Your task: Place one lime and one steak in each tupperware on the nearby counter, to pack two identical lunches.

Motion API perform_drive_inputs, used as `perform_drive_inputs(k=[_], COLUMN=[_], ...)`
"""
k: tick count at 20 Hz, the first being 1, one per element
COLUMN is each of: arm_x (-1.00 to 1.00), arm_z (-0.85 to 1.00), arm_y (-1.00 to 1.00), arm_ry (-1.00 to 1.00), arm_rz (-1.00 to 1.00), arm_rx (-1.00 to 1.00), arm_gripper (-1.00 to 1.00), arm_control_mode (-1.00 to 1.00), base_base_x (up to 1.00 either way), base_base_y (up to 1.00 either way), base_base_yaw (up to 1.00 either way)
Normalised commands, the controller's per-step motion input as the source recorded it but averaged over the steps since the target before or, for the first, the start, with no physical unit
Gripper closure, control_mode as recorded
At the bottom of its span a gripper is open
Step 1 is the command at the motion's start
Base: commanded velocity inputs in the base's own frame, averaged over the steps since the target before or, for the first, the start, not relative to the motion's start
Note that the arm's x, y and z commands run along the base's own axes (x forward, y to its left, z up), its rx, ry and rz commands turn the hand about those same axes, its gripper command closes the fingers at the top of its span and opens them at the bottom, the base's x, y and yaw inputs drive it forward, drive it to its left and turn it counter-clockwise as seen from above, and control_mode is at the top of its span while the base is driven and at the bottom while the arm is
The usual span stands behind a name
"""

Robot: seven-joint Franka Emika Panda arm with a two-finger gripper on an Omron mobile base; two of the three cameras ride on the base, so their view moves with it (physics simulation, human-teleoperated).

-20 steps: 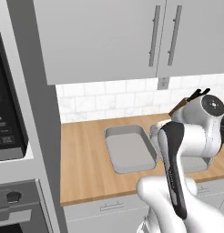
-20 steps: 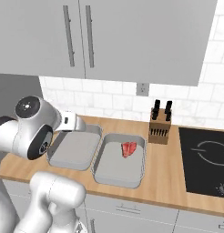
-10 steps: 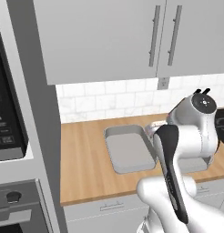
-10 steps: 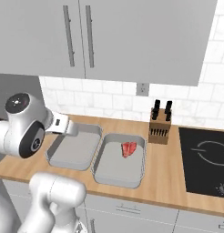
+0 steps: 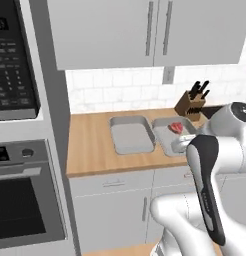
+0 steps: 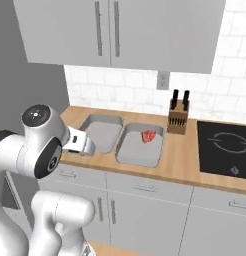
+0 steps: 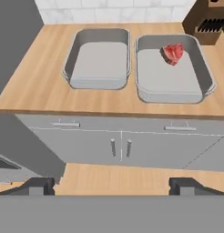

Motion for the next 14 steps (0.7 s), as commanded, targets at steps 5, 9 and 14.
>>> perform_drive_inputs(k=[5,9,14], arm_x=[0.0,0.0,0.0], arm_z=[0.0,0.0,0.0], arm_y=[0.0,0.0,0.0], arm_ry=[0.0,0.0,0.0], arm_rz=[0.0,0.0,0.0], arm_rx=[0.0,0.0,0.0], arm_gripper=[-1.0,-1.0,-1.0], arm_control_mode=[1.0,1.0,1.0], base_base_x=[-1.0,-0.6,0.06], base_base_y=[0.78,1.0,1.0], base_base_yaw=[0.04,0.02,0.0])
